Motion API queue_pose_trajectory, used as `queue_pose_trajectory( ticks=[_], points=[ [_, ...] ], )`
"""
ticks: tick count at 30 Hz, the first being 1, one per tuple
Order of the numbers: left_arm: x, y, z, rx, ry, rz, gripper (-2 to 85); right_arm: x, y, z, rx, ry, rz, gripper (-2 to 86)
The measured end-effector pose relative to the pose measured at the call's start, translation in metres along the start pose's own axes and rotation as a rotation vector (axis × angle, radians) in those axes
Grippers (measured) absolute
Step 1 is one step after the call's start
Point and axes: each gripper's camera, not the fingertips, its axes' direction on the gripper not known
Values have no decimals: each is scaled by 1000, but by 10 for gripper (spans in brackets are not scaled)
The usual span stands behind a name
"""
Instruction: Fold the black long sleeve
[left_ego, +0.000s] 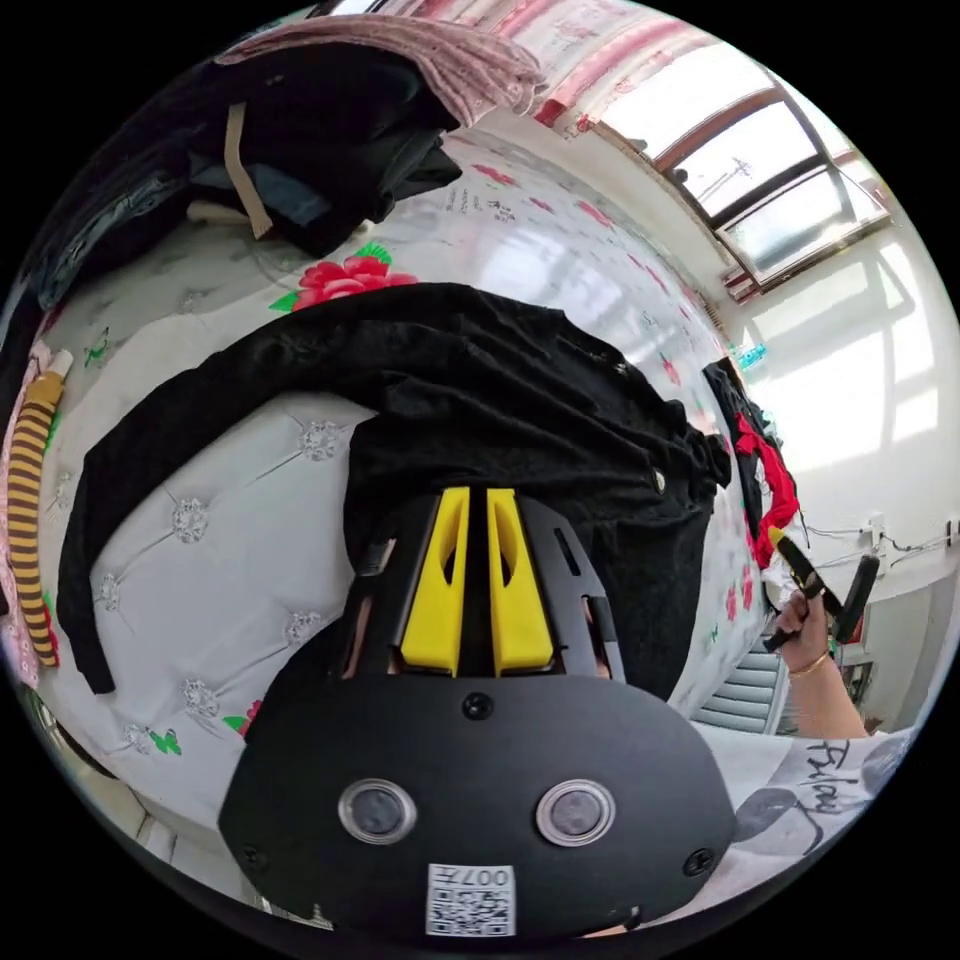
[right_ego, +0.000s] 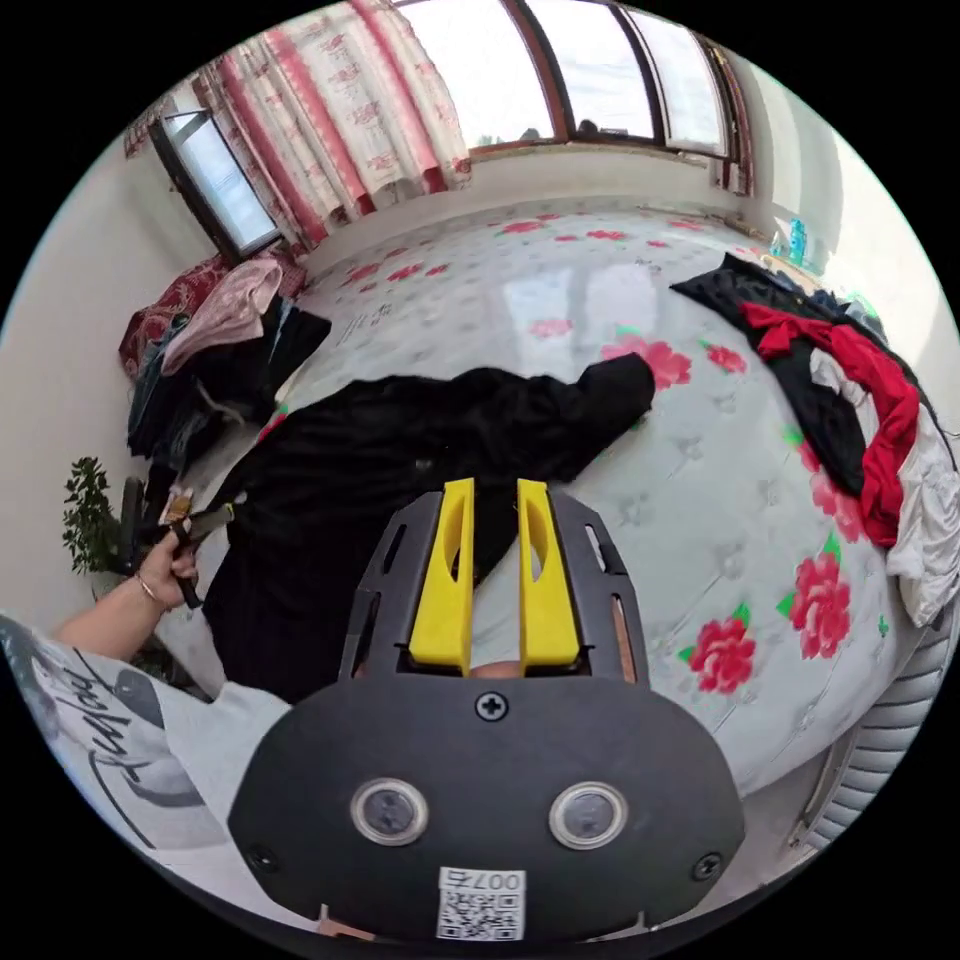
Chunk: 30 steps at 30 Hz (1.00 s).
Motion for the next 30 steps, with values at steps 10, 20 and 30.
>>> queue_pose_trajectory(
  ticks=[10, 20, 30],
  points=[
    [-43, 159, -92, 2, -221, 34, 54, -80, 112, 34, -286, -173, 62, 68],
    [-45, 140, -58, -122, -225, 133, 98, -206, -22, -46, -58, -207, -124, 43],
    [-36, 135, -57, -104, -256, 284, 86, -203, 57, -51, -276, -44, -90, 67]
  ],
)
